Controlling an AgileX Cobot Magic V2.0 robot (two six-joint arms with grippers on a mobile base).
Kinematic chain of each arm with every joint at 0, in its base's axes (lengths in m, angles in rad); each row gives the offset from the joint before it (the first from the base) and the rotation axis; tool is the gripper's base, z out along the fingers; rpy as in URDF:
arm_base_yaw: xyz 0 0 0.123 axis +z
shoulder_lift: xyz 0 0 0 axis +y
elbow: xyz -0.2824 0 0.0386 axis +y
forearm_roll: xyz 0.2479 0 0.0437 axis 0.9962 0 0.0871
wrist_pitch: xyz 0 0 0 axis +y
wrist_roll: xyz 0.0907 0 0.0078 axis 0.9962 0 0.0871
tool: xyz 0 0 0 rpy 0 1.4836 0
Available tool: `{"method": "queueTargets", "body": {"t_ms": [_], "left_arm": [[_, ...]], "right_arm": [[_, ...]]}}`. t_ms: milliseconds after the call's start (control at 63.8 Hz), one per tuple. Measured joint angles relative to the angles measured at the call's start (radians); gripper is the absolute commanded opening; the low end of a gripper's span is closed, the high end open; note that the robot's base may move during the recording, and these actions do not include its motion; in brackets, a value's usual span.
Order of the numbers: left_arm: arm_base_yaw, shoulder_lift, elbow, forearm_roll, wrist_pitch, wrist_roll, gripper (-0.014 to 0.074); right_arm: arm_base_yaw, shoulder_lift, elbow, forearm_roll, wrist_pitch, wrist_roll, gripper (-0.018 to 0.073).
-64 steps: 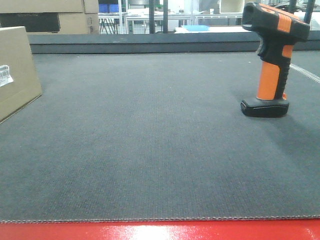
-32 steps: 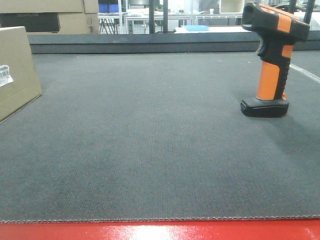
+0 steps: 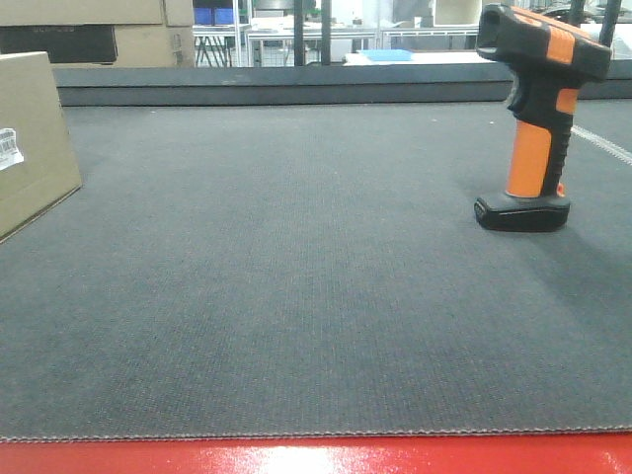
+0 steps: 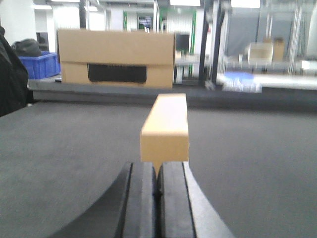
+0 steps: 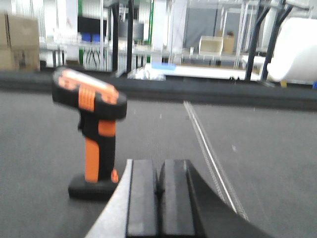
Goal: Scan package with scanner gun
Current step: 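Move the left gripper toward the tan cardboard box on the belt, then lower the left gripper over the box and close on it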
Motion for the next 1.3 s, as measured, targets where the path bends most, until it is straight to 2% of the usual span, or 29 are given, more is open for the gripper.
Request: {"method": "queueTargets", "body": {"t_ms": [78,173,267,329,392,486,659,721,816,863,941,1035,1223,1302], "left_arm": [[0.000,0.000,-0.010,-0.048,-0.067,0.000,-0.0111],[0.000,0.000,-0.098,-0.061,-0.040,0.000,-0.0111],[0.000,0.010,-0.233,-0.052,0.055,0.000,-0.0111],[0.000,0.045,-0.353,-0.016,0.143,0.000,-0.0110],[0.000,0.098,-0.449,0.031,0.239,0.000,-0.0090],[0.000,0.198,-0.608,0.080,0.367,0.000,0.0004],[0.000,0.406,-0.831,0.103,0.529,0.000,0.0316],[0.000,0.481,-0.883,0.105,0.567,0.000,0.0429],[-0.005,0.557,-0.926,0.106,0.588,0.000,0.0571],[-0.009,0.589,-0.938,0.108,0.598,0.000,0.0598],[-0.009,0.646,-0.971,0.108,0.633,-0.002,0.0586],[-0.009,0.723,-1.040,0.120,0.738,-0.058,0.0570],[0.005,0.969,-1.302,0.145,1.055,-0.084,0.0570],[0.016,1.082,-1.424,0.145,1.152,-0.054,0.0570]], "right_arm": [[0.000,0.000,-0.039,0.020,-0.003,0.000,-0.0153],[0.000,-0.002,-0.151,0.025,0.010,0.000,-0.0153],[0.000,0.012,-0.278,0.022,0.047,0.000,-0.0153],[0.000,0.054,-0.365,0.020,0.080,0.000,-0.0149],[0.000,0.116,-0.441,0.018,0.110,0.000,-0.0099],[0.000,0.223,-0.532,0.018,0.130,0.000,0.0076],[0.000,0.426,-0.653,0.018,0.136,0.000,0.0470],[0.000,0.490,-0.675,0.018,0.138,0.000,0.0571],[0.000,0.572,-0.687,0.017,0.143,0.000,0.0570],[0.000,0.600,-0.686,0.017,0.148,0.000,0.0570],[0.000,0.652,-0.687,0.017,0.154,0.000,0.0570],[0.000,0.682,-0.687,0.017,0.156,0.000,0.0570],[0.023,0.696,-0.687,0.017,0.160,0.000,0.0570],[0.043,0.696,-0.687,0.017,0.160,0.000,0.0570]]}}
